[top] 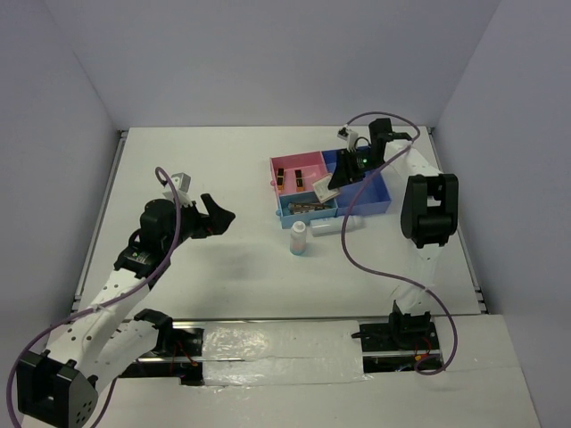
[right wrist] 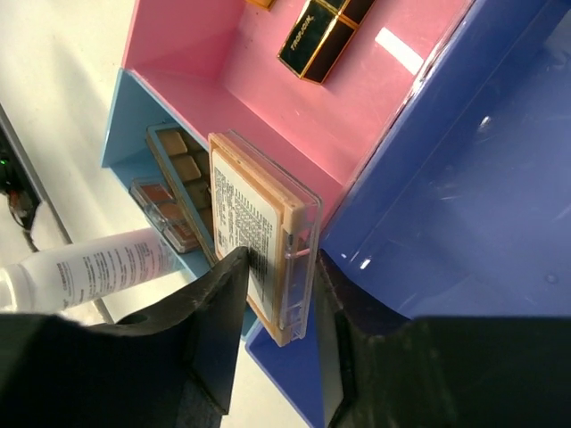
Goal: Organize the makeup
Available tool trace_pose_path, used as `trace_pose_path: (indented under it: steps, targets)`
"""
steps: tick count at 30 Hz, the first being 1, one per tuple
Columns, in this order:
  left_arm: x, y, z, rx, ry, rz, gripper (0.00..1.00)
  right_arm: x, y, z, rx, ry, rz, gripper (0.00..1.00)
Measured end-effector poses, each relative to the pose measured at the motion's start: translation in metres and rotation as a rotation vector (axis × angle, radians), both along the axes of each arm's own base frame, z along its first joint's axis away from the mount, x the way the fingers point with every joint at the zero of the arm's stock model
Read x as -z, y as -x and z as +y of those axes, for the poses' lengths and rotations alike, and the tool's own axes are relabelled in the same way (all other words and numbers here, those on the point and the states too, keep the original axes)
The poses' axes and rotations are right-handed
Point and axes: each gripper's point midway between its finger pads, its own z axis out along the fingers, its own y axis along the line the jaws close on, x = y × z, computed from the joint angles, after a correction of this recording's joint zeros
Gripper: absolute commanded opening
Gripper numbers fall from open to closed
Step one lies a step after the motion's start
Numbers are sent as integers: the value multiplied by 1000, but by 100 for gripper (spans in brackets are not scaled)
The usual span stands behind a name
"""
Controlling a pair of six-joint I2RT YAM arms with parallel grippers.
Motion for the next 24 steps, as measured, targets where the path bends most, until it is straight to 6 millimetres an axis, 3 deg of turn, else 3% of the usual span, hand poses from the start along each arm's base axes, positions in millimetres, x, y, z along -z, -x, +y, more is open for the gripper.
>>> trace_pose_path:
  steps: [6, 12, 19, 24]
  targets:
    - [0, 0, 0, 0, 0, -1, 99, -12, 4, -3, -18, 18, -51, 28]
    - [0, 0, 0, 1, 0, 0, 99, -31, 9, -2, -81, 38, -161, 26]
    - [0, 0, 0, 1, 0, 0, 99, -28, 35, 17, -239, 129, -288, 32]
    - [0, 0, 0, 2, 1, 0, 99, -19, 50, 31, -344, 213, -380, 43]
